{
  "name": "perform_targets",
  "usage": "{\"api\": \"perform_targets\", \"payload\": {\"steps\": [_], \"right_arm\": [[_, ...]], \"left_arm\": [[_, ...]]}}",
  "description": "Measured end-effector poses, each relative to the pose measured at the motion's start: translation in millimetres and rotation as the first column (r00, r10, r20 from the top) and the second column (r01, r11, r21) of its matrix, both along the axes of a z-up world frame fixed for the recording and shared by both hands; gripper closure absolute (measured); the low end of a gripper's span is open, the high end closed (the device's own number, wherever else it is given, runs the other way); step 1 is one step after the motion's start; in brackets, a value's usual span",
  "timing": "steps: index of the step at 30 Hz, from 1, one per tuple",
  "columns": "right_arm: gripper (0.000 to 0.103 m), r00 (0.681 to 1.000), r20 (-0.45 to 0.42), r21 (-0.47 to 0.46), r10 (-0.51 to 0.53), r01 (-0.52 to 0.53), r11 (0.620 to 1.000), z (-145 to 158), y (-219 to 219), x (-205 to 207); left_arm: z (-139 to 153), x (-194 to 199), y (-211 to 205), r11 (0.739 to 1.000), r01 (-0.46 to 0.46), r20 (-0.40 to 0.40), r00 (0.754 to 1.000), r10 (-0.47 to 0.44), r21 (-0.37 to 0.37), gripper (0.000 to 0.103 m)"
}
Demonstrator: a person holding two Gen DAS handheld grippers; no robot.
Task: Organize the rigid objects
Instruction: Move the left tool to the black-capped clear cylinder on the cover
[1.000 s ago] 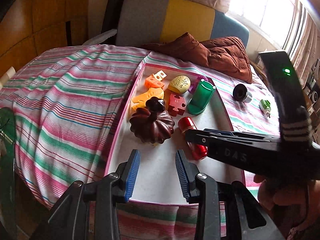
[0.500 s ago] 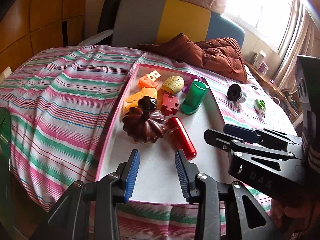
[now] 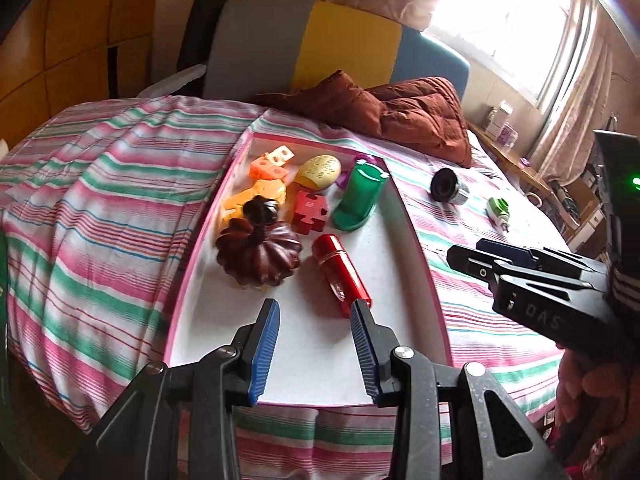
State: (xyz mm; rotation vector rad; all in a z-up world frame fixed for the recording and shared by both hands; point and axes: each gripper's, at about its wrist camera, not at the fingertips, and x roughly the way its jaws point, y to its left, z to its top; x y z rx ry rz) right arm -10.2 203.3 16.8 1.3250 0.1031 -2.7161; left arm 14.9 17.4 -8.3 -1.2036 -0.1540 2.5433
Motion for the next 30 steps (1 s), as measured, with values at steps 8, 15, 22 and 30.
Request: {"api": "perform_targets", "payload": {"steps": [8, 15, 22, 30], "right_arm": [[0.062, 0.999, 0.023, 0.02, -0.049, 0.049, 0.999, -9, 33, 1], [0.059, 0.995, 0.067, 0.036, -0.071, 0.069, 0.997, -28, 66, 5], [0.059, 0.99, 0.081, 0.085, -0.119, 0.113, 0.99, -40, 121, 11], [0.059, 0.965, 0.063, 0.019, -0.253, 0.252, 0.968, -42, 191, 12]], "left_arm": [[5, 6, 14, 0.998, 0.062, -0.016, 0.998, -0.062, 0.013, 0.066], [15, 11, 35, 0.991, 0.132, -0.02, 0.991, -0.131, 0.035, 0.066], [35, 10, 83, 0.974, 0.228, -0.062, 0.972, -0.228, -0.002, 0.066], [49, -28, 162, 0.954, 0.285, -0.056, 0.955, -0.29, -0.091, 0.066]]}}
